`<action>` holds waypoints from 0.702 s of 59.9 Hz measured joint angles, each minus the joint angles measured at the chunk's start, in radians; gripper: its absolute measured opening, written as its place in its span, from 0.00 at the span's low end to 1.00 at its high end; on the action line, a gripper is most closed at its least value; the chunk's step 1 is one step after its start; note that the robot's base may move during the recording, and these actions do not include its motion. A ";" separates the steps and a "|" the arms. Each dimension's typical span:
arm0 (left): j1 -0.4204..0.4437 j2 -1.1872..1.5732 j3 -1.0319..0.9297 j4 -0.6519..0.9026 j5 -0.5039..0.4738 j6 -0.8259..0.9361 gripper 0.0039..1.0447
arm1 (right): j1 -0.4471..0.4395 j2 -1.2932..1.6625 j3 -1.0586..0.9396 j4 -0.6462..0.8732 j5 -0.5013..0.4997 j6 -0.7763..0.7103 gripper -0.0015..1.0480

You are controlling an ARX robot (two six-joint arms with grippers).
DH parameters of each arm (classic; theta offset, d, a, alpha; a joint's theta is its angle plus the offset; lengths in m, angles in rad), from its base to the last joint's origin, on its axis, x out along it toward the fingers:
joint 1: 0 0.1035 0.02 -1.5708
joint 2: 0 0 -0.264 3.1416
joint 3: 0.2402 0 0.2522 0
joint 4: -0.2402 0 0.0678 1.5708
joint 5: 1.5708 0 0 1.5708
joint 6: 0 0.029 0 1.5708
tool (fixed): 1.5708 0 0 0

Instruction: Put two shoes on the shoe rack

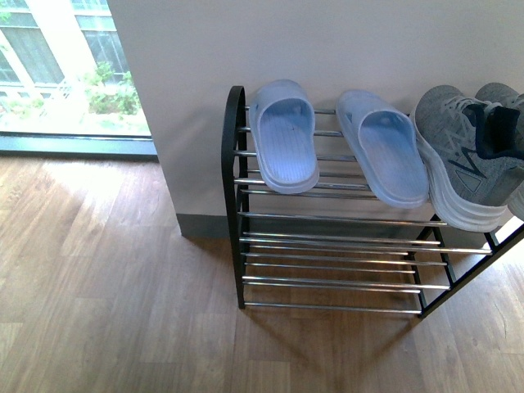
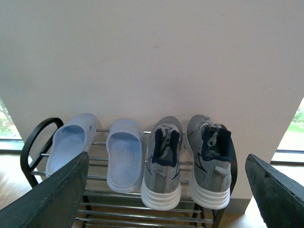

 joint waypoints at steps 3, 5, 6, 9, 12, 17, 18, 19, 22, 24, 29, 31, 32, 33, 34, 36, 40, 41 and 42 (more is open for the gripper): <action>0.048 -0.148 -0.154 0.195 0.089 0.082 0.78 | 0.000 0.000 0.000 0.000 0.000 0.000 0.91; 0.072 -0.252 -0.237 0.264 0.135 0.132 0.73 | 0.000 0.000 0.000 0.000 0.000 0.000 0.91; 0.085 -0.323 -0.288 0.290 0.159 0.148 0.69 | 0.000 0.000 0.000 0.000 0.000 0.000 0.91; 0.107 -0.452 -0.374 0.311 0.183 0.184 0.63 | 0.000 0.000 0.000 0.000 0.001 0.000 0.91; 0.130 -0.571 -0.450 0.317 0.204 0.209 0.54 | 0.000 0.000 0.000 0.000 0.000 0.000 0.91; 0.156 -0.655 -0.504 0.319 0.230 0.229 0.42 | 0.000 0.000 0.000 0.000 0.000 0.000 0.91; 0.164 -0.664 -0.515 0.319 0.236 0.233 0.38 | 0.000 0.000 0.000 0.000 0.000 0.000 0.91; 0.167 -0.668 -0.522 0.319 0.239 0.235 0.37 | 0.000 0.000 0.000 0.000 0.000 0.000 0.91; 0.182 -0.687 -0.552 0.317 0.256 0.242 0.28 | 0.000 0.000 0.000 0.000 0.000 0.000 0.91; 0.190 -0.698 -0.568 0.315 0.265 0.243 0.23 | 0.000 0.000 0.000 0.000 0.000 0.000 0.91; 0.207 -0.725 -0.594 0.307 0.285 0.248 0.11 | 0.000 0.000 0.000 0.000 0.000 0.000 0.91; 0.214 -0.740 -0.603 0.304 0.293 0.249 0.06 | 0.000 0.000 0.000 0.000 0.000 0.000 0.91; 0.218 -0.750 -0.608 0.302 0.298 0.249 0.02 | 0.000 0.000 0.000 0.000 0.000 0.000 0.91; 0.220 -0.755 -0.611 0.301 0.299 0.249 0.01 | 0.000 0.000 0.000 0.000 0.000 0.000 0.91; 0.225 -0.765 -0.616 0.297 0.304 0.251 0.01 | 0.000 0.000 0.000 0.000 0.000 0.000 0.91; 0.232 -0.779 -0.622 0.293 0.309 0.253 0.01 | 0.000 0.000 0.000 0.000 0.000 0.000 0.91; 0.277 -0.809 -0.635 0.277 0.377 0.253 0.01 | 0.000 0.000 0.000 0.000 0.000 0.000 0.91; 0.296 -0.819 -0.640 0.273 0.393 0.253 0.01 | 0.000 0.000 0.000 0.000 0.000 0.000 0.91; 0.303 -0.823 -0.643 0.270 0.398 0.254 0.01 | 0.000 0.000 0.000 0.000 0.000 0.000 0.91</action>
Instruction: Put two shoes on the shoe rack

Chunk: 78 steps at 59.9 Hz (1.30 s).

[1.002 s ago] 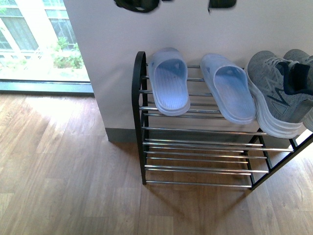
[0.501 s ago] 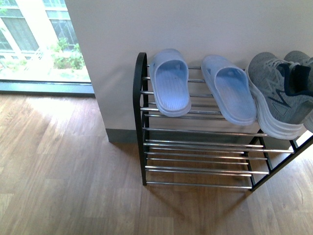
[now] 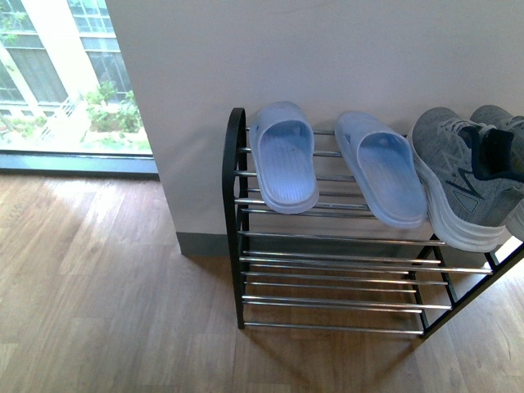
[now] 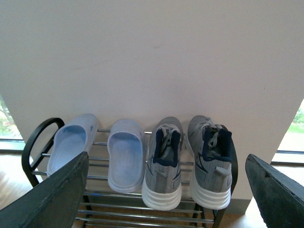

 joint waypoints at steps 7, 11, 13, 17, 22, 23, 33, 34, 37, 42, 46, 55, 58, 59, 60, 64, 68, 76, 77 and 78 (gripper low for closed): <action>0.034 -0.045 -0.022 -0.023 0.007 0.000 0.01 | 0.000 0.000 0.000 0.000 0.001 0.000 0.91; 0.034 -0.069 -0.032 -0.037 0.015 0.000 0.01 | 0.000 0.000 0.000 0.000 0.001 0.000 0.91; 0.034 -0.084 -0.039 -0.047 0.014 0.000 0.01 | 0.000 0.000 0.000 0.000 0.001 0.000 0.91; 0.035 -0.108 -0.047 -0.063 0.013 0.000 0.01 | 0.000 0.000 0.000 0.000 0.001 0.000 0.91; 0.035 -0.144 -0.057 -0.087 0.014 0.000 0.01 | 0.000 0.000 0.000 0.000 0.000 0.000 0.91; 0.035 -0.151 -0.059 -0.092 0.014 0.000 0.01 | 0.000 0.000 0.000 0.000 0.001 0.000 0.91; 0.035 -0.214 -0.093 -0.111 0.014 0.000 0.01 | 0.000 0.000 0.000 0.000 0.001 0.000 0.91; 0.035 -0.220 -0.093 -0.115 0.014 0.000 0.01 | 0.000 0.000 0.000 0.000 0.000 0.000 0.91; 0.035 -0.240 -0.093 -0.131 0.014 0.000 0.01 | 0.000 0.000 0.000 0.000 0.000 0.000 0.91; 0.035 -0.264 -0.093 -0.155 0.014 0.000 0.01 | 0.000 0.000 0.000 0.000 0.001 0.000 0.91; 0.035 -0.281 -0.093 -0.173 0.014 0.000 0.01 | 0.000 0.000 0.000 0.000 0.000 0.000 0.91; 0.035 -0.319 -0.093 -0.210 0.014 0.000 0.01 | 0.000 0.000 0.000 0.000 0.001 0.000 0.91; 0.035 -0.329 -0.093 -0.220 0.014 0.000 0.01 | 0.000 0.000 0.000 0.000 0.000 0.000 0.91; 0.035 -0.333 -0.093 -0.225 0.014 0.000 0.01 | 0.000 0.000 0.000 0.000 0.000 0.000 0.91; 0.035 -0.336 -0.093 -0.229 0.014 0.000 0.01 | 0.000 0.000 0.000 0.000 0.000 0.000 0.91; 0.035 -0.428 -0.093 -0.353 0.014 0.000 0.01 | 0.000 0.000 0.000 0.000 0.000 0.000 0.91; 0.035 -0.485 -0.093 -0.396 0.014 0.000 0.01 | 0.000 0.000 0.000 0.000 0.000 0.000 0.91; 0.036 -0.495 -0.093 -0.405 0.014 0.001 0.01 | 0.000 0.000 0.000 0.000 0.000 0.000 0.91; 0.036 -0.495 -0.093 -0.405 0.014 0.001 0.01 | 0.000 0.000 0.000 0.000 0.001 0.000 0.91; 0.036 -0.495 -0.093 -0.405 0.014 0.001 0.01 | 0.000 0.000 0.000 0.000 0.000 0.000 0.91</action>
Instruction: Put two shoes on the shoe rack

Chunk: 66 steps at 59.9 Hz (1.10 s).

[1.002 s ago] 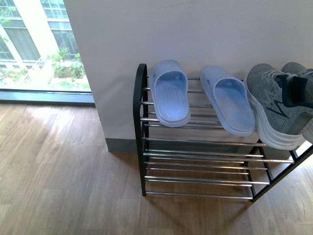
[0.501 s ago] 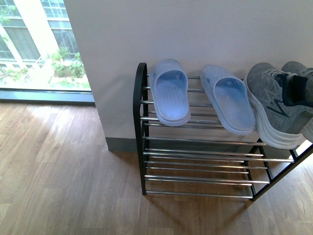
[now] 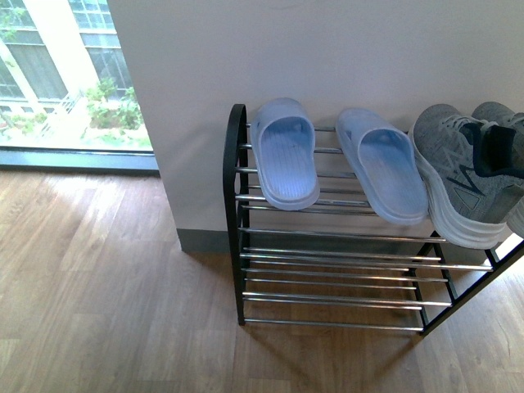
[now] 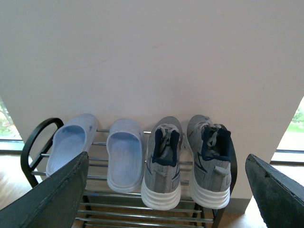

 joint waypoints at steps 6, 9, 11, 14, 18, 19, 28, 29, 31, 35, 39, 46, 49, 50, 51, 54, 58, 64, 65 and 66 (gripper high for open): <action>0.000 0.000 0.000 0.000 0.000 0.000 0.01 | 0.000 0.000 0.000 0.000 0.000 0.000 0.91; 0.000 0.000 0.000 0.000 0.000 0.000 0.01 | 0.000 0.000 0.000 0.000 0.000 0.000 0.91; 0.000 0.000 0.000 0.000 0.000 -0.001 0.04 | 0.000 0.000 0.000 0.000 0.000 0.000 0.91; 0.000 0.000 0.000 0.000 0.000 0.000 0.16 | 0.000 0.000 0.000 0.000 0.000 0.000 0.91; 0.000 0.000 0.000 0.000 0.000 0.000 0.31 | 0.000 0.000 0.000 0.000 0.000 0.000 0.91; 0.000 0.000 0.000 0.000 0.000 0.000 0.36 | 0.000 0.000 0.000 0.000 0.000 0.000 0.91; 0.000 0.000 0.000 0.000 0.000 0.000 0.64 | 0.000 0.000 0.000 0.000 0.000 0.000 0.91; 0.000 0.000 0.000 0.000 0.000 0.000 0.67 | 0.000 0.000 0.000 0.000 0.000 0.000 0.91; 0.000 0.000 0.000 0.000 0.000 0.000 0.76 | 0.000 0.000 0.000 0.000 0.000 0.000 0.91; 0.000 0.000 0.000 0.000 0.000 0.000 0.89 | 0.000 0.000 0.000 0.000 0.000 0.000 0.91; 0.000 0.000 0.000 0.000 0.000 0.002 0.91 | 0.000 0.000 0.000 0.000 0.000 0.000 0.91; 0.000 0.000 0.000 0.000 0.000 0.002 0.91 | 0.000 0.000 0.000 0.000 0.000 0.000 0.91; 0.000 -0.001 0.000 0.000 0.000 0.002 0.91 | 0.000 0.000 0.000 0.000 0.000 0.000 0.91; 0.000 -0.001 0.000 0.000 0.000 0.003 0.91 | 0.000 0.000 0.000 0.000 0.000 0.000 0.91; 0.000 -0.001 0.000 0.000 0.000 0.003 0.91 | 0.000 0.000 0.000 0.000 0.000 0.000 0.91; 0.000 -0.001 0.000 0.000 0.000 0.003 0.91 | 0.000 0.000 0.000 0.000 0.000 0.000 0.91; 0.000 -0.001 0.000 0.000 0.000 0.003 0.91 | 0.000 0.000 0.000 0.000 0.000 0.000 0.91; 0.000 -0.001 0.000 0.000 0.000 0.003 0.91 | 0.000 -0.001 0.000 -0.001 0.000 0.000 0.91; 0.000 -0.001 0.000 0.000 -0.001 0.003 0.91 | 0.000 -0.001 0.000 -0.001 0.000 0.000 0.91; 0.000 -0.001 0.000 0.000 0.000 0.003 0.91 | 0.000 0.000 0.000 -0.001 0.000 0.000 0.91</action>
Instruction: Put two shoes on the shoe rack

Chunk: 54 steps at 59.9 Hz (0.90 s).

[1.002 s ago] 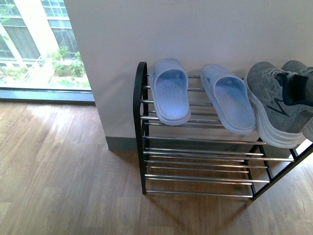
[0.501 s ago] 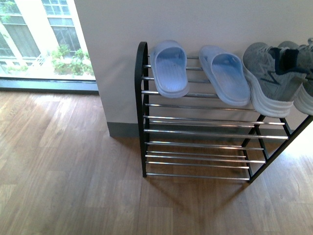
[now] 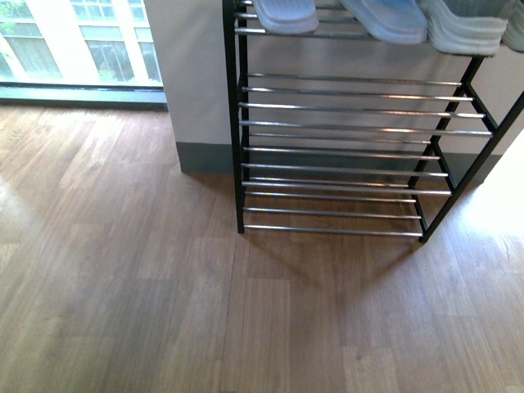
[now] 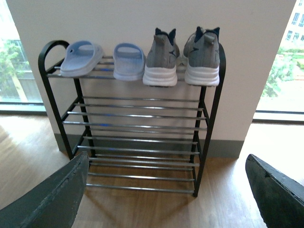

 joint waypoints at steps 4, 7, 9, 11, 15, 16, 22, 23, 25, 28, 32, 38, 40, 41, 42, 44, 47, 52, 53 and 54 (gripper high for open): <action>0.000 0.000 0.000 0.000 0.000 0.000 0.91 | 0.000 0.000 0.000 0.000 0.001 0.000 0.91; 0.000 0.000 0.000 0.000 0.000 0.000 0.91 | 0.000 0.000 0.000 0.000 0.000 0.000 0.91; 0.000 0.000 0.000 0.000 0.000 0.000 0.91 | 0.000 0.000 0.000 0.000 0.000 0.000 0.91; 0.000 0.000 0.000 0.000 0.000 0.000 0.91 | 0.000 0.000 0.000 0.000 0.000 0.000 0.91; 0.000 0.000 0.000 0.000 0.000 0.000 0.91 | 0.000 0.000 0.000 0.000 0.000 0.000 0.91; 0.000 0.000 0.000 0.000 0.000 0.000 0.91 | 0.000 0.000 0.000 0.000 0.001 0.000 0.91; 0.000 0.000 0.000 0.000 0.000 0.000 0.91 | 0.000 0.000 0.000 0.000 0.000 0.000 0.91; 0.000 0.000 0.000 0.000 0.000 0.000 0.91 | 0.000 0.000 0.000 0.000 -0.001 0.000 0.91; 0.000 0.000 0.000 0.000 0.000 0.000 0.91 | 0.000 0.000 0.000 0.000 0.000 0.000 0.91; 0.000 0.000 0.000 0.000 0.000 0.000 0.91 | 0.000 0.000 0.000 0.000 0.000 0.000 0.91; 0.000 0.000 0.000 0.000 0.000 0.000 0.91 | 0.000 0.000 0.000 0.000 0.000 0.000 0.91; 0.000 0.000 0.000 0.000 0.000 0.000 0.91 | 0.000 0.000 0.000 0.000 0.000 0.000 0.91; 0.000 0.000 0.000 0.000 0.000 0.000 0.91 | 0.000 0.000 0.000 0.000 0.000 0.000 0.91; 0.000 0.000 0.000 0.000 0.001 0.000 0.91 | 0.000 0.000 0.000 0.000 0.000 0.000 0.91; 0.000 0.000 0.000 0.000 0.001 0.000 0.91 | 0.000 0.000 0.000 0.000 0.000 0.000 0.91; 0.000 0.000 0.000 0.000 0.000 0.000 0.91 | 0.000 0.000 0.000 0.000 0.001 0.000 0.91; 0.000 0.000 0.000 0.000 0.000 0.000 0.91 | 0.000 0.000 0.000 0.000 0.000 0.000 0.91; 0.000 0.000 0.000 0.000 0.000 0.000 0.91 | 0.000 0.000 0.000 0.000 0.000 0.000 0.91; 0.000 0.000 0.000 0.000 0.001 0.000 0.91 | 0.000 0.000 0.000 0.000 0.000 0.000 0.91; 0.000 0.000 0.000 0.000 0.001 0.000 0.91 | 0.000 0.000 0.000 0.000 0.001 0.000 0.91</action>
